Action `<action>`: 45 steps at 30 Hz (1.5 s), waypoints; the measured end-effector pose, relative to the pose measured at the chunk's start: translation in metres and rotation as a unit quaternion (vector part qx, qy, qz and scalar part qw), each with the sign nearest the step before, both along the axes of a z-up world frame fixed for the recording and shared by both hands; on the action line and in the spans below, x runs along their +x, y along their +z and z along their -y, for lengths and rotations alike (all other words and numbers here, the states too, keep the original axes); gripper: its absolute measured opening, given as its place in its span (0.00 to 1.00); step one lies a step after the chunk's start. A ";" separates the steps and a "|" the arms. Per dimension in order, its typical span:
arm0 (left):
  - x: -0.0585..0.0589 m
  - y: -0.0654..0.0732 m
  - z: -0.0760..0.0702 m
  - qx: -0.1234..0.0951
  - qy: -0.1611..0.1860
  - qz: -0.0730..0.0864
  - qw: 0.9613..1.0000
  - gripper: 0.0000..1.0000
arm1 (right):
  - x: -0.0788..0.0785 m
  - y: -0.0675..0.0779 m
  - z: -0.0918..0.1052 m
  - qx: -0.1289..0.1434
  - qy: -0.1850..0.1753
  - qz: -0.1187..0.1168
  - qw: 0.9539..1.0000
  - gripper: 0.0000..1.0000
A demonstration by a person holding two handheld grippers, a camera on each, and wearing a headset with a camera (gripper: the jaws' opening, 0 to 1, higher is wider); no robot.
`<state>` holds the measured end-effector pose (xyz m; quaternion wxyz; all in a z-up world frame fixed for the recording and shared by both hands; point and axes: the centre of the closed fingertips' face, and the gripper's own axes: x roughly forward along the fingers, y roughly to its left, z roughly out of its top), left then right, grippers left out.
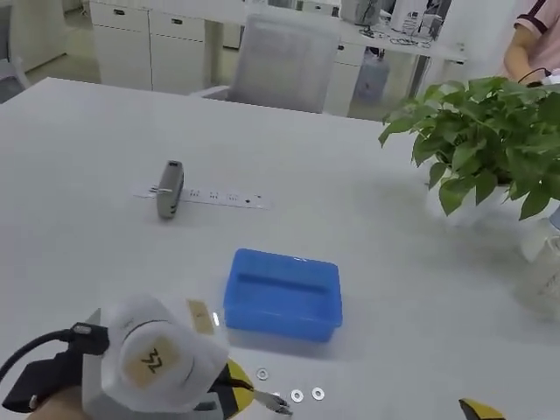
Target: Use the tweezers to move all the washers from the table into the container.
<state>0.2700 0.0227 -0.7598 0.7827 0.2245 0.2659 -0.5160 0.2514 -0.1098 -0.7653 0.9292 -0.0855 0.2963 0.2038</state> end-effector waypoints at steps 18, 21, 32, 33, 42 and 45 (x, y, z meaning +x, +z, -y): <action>-0.023 0.055 -0.007 0.027 -0.088 0.027 0.995 0.00 | -0.011 0.019 -0.134 -0.014 0.355 -0.031 0.934 0.26; -0.029 0.059 -0.005 0.042 -0.116 0.030 0.992 0.00 | -0.011 0.018 -0.142 -0.029 0.395 -0.032 0.918 0.22; -0.046 0.066 0.007 0.059 -0.180 0.031 0.981 0.00 | -0.021 0.013 -0.157 -0.051 0.460 -0.030 0.886 0.09; -0.046 0.066 0.008 0.059 -0.182 0.034 0.981 0.00 | -0.022 0.012 -0.157 -0.052 0.461 -0.032 0.885 0.08; -0.038 0.066 0.003 0.052 -0.148 0.060 0.986 0.00 | -0.020 0.012 -0.155 -0.048 0.457 -0.036 0.888 0.03; -0.030 0.064 -0.005 0.028 -0.071 0.048 0.996 0.07 | -0.016 0.010 -0.155 -0.046 0.448 -0.037 0.892 0.03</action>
